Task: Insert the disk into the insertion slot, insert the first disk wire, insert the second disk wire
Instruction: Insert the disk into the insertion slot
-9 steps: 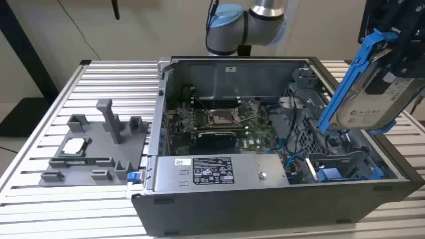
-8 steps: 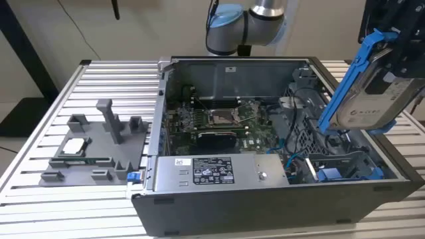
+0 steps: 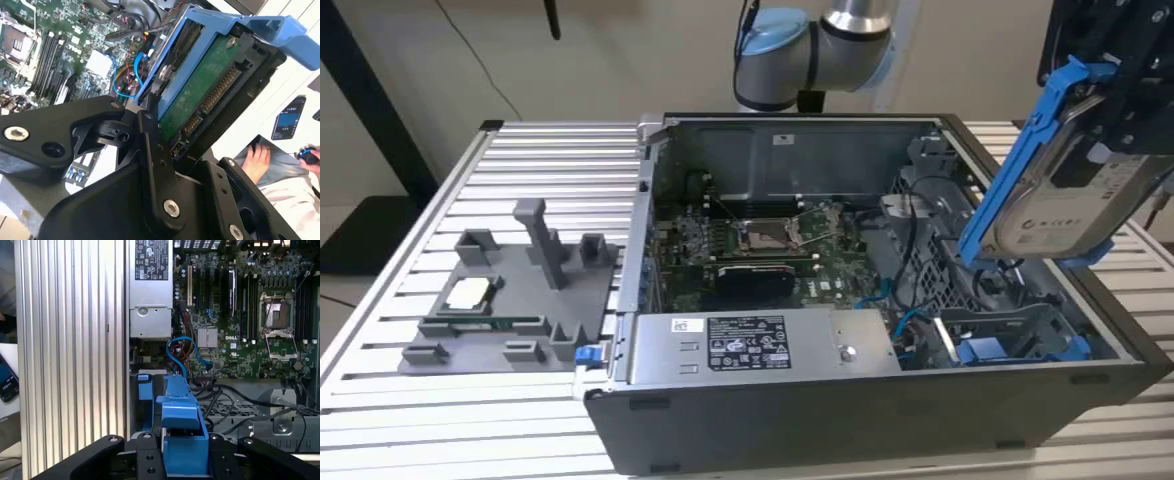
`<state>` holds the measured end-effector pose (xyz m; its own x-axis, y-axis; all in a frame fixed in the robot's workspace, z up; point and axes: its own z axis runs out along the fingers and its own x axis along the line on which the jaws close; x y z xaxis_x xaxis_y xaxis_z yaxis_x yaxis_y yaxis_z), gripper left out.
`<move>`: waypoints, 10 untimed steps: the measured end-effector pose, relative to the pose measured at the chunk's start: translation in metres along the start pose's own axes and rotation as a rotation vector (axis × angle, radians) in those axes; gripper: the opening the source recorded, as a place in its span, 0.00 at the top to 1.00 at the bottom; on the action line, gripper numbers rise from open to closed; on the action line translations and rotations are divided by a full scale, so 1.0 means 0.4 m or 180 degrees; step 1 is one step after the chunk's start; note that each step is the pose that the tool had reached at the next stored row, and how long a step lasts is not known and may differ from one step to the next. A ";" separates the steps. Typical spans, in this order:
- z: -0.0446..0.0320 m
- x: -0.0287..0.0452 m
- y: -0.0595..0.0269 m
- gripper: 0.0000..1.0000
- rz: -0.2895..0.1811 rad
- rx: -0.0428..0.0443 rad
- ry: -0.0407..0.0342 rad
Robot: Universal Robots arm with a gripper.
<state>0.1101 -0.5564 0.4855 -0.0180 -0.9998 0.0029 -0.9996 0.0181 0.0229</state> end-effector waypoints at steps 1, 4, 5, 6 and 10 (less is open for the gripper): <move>0.001 0.000 0.000 0.67 0.0000 0.0000 -0.0001; 0.007 0.001 -0.001 0.67 0.0001 0.0000 0.0000; 0.009 0.001 -0.001 0.67 0.0000 0.0000 0.0001; 0.012 0.002 -0.002 0.67 0.0000 -0.0001 0.0000; 0.020 0.008 -0.007 0.67 0.0000 -0.0032 0.0001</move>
<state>0.1126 -0.5598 0.4774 -0.0180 -0.9998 0.0034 -0.9993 0.0181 0.0331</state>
